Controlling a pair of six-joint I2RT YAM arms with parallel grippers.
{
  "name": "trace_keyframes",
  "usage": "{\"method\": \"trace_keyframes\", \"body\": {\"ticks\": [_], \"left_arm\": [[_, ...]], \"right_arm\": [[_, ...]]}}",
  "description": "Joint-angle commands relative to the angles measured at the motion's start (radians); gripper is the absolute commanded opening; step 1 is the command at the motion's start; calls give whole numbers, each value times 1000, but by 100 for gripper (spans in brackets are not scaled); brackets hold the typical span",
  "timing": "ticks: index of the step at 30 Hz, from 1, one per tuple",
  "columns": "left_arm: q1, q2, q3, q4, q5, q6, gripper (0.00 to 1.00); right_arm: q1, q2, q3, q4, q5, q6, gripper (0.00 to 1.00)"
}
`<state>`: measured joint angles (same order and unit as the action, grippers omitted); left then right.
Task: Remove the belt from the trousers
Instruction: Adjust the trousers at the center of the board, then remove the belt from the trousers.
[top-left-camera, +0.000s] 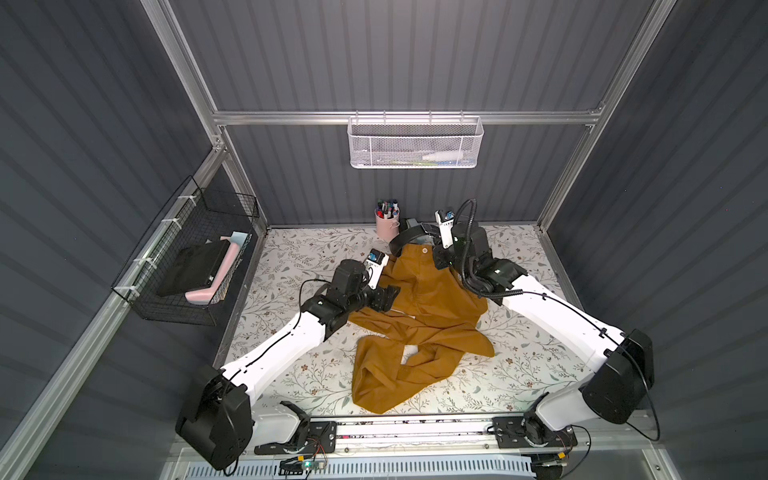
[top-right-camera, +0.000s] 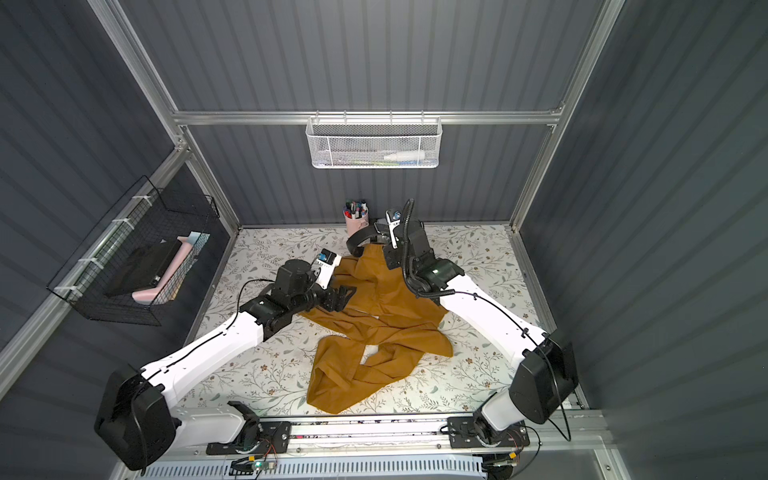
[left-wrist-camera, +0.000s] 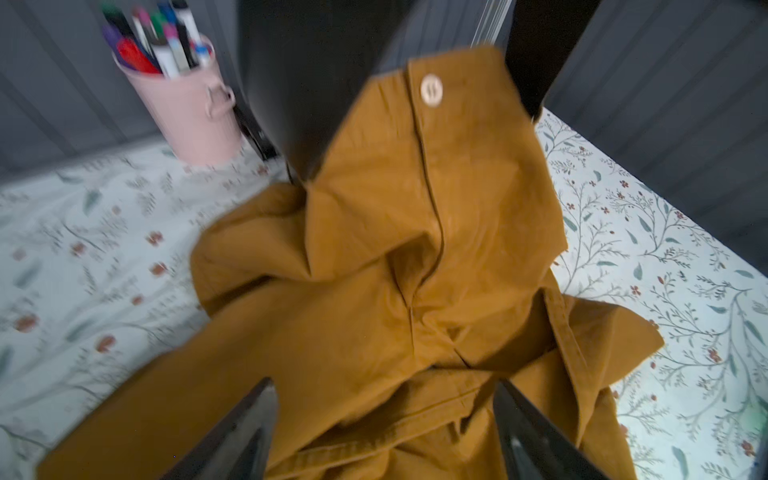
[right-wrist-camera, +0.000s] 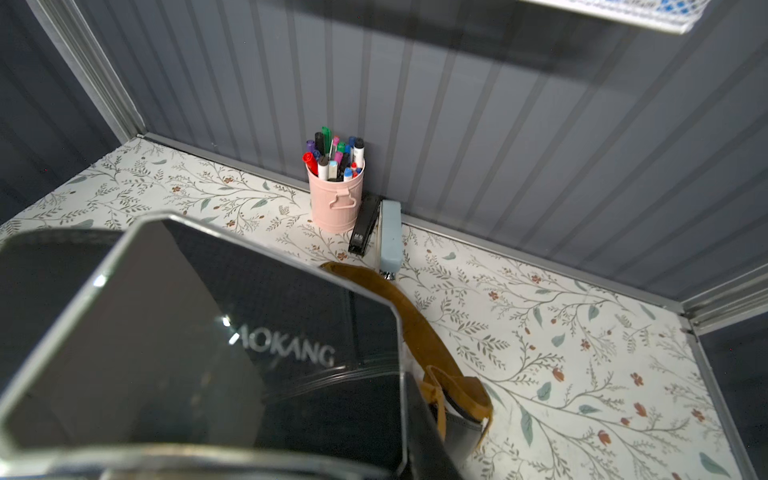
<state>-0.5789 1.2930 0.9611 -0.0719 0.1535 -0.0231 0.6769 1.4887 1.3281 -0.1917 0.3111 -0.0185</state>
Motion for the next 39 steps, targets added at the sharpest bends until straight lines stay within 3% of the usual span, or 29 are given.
{"method": "trace_keyframes", "body": {"ticks": [1,3,9,15,21,25,30,34,39], "left_arm": [[1,-15,58,39,39,211,81],[1,5,85,53,82,273,81],[-3,119,240,-2,108,287,81],[-40,245,414,-136,67,379,80],[-95,293,541,-237,64,428,40],[-122,297,561,-290,75,426,0],[-122,261,571,-319,58,292,0],[-122,287,687,-504,46,258,0],[-120,359,815,-702,32,228,0]], "right_arm": [[7,-45,-43,-26,-26,80,0],[8,-61,-73,-15,-39,101,0],[7,-61,-97,-27,-76,119,0],[7,-63,-74,-104,-103,121,0],[6,-121,-123,-103,-106,105,0],[4,-148,-170,-68,-123,117,0],[4,-212,-253,23,-187,142,28],[1,-323,-349,142,-195,126,52],[-2,-496,-529,351,-164,74,61]]}}
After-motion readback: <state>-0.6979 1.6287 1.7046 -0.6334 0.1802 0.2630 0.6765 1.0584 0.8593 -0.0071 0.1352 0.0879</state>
